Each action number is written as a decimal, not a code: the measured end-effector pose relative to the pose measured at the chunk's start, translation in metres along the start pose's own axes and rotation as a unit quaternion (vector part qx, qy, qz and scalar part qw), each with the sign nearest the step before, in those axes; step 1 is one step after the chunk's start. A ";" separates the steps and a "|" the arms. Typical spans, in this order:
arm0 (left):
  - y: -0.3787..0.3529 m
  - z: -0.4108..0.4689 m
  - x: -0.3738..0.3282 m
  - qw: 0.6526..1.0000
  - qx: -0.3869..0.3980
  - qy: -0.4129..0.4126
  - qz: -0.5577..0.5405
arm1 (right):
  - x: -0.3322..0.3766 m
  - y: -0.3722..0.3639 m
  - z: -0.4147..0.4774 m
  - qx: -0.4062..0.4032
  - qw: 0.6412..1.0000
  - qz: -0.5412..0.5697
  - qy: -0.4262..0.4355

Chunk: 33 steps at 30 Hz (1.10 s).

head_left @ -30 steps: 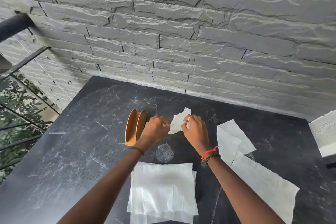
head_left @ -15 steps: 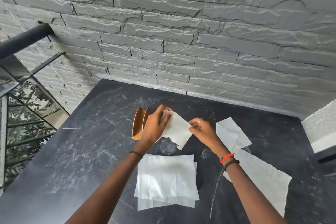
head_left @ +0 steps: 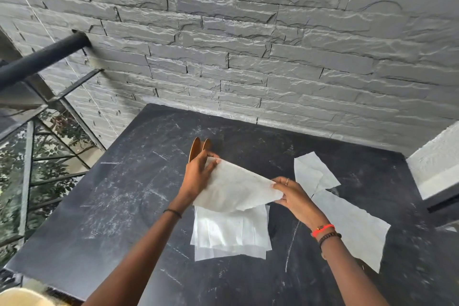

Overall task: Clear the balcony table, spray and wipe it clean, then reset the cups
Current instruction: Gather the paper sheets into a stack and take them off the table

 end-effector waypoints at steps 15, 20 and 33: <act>-0.003 -0.048 0.109 0.976 0.043 0.208 0.058 | -0.049 -0.013 0.028 -0.102 0.968 -0.219 0.072; -0.007 -0.056 0.131 0.968 0.072 0.170 0.172 | -0.055 -0.021 0.033 -0.117 0.932 -0.306 0.157; -0.014 -0.040 0.110 0.966 0.002 -0.004 0.257 | -0.054 -0.004 0.041 -0.180 0.898 -0.347 0.202</act>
Point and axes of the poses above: each hand's wrist, its own z-axis towards the middle knuckle, its own y-axis out of the back of the hand, x = y × z, the point moved 4 cm from there along z, towards the middle knuckle, and after that the axes turned 9 degrees about -x, right-handed, at the moved point
